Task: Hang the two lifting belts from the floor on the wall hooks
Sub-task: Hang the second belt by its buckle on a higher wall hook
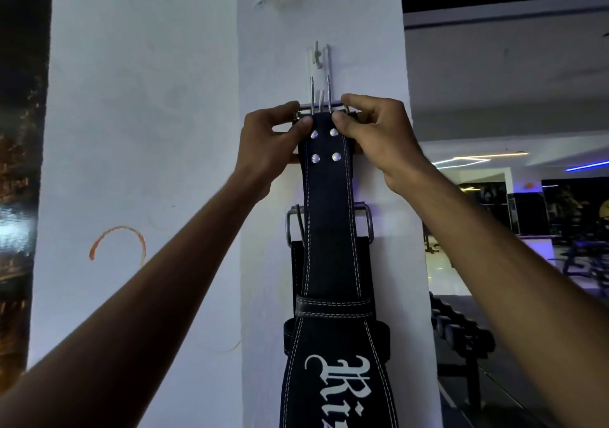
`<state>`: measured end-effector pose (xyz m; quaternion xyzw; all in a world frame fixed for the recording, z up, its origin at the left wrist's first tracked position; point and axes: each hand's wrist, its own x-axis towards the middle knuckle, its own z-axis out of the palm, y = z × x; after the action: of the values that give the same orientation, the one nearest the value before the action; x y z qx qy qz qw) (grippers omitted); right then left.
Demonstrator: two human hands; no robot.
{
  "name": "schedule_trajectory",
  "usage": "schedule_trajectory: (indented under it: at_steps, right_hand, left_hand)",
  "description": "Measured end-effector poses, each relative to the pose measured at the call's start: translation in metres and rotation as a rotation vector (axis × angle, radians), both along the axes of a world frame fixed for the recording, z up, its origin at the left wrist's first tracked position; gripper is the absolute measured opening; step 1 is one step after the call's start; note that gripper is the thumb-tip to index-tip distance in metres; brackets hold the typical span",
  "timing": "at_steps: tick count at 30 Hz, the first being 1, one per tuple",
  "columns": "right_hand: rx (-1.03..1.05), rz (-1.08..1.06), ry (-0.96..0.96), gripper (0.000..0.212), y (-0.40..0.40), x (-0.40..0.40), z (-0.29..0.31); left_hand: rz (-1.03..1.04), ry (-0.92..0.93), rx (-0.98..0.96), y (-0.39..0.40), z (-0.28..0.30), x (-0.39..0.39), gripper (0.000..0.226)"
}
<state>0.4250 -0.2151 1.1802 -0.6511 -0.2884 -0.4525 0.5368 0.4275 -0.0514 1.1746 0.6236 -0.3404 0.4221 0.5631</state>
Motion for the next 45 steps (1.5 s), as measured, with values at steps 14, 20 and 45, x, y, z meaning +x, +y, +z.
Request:
schedule_trajectory:
  at_steps: [14,20,45]
  right_hand:
    - [0.043,-0.064,0.068,0.06,0.006,-0.002,0.004]
    - [0.084,-0.12,0.128,0.035,0.007,-0.002,0.014]
    - [0.107,-0.113,0.148,0.041,0.014,-0.017,0.002]
  left_hand:
    - [0.002,0.107,0.007,0.0,0.003,0.001,0.04]
    - [0.028,0.17,-0.049,-0.003,0.012,0.005,0.028]
    - [0.056,0.152,-0.175,-0.004,-0.007,-0.001,0.03]
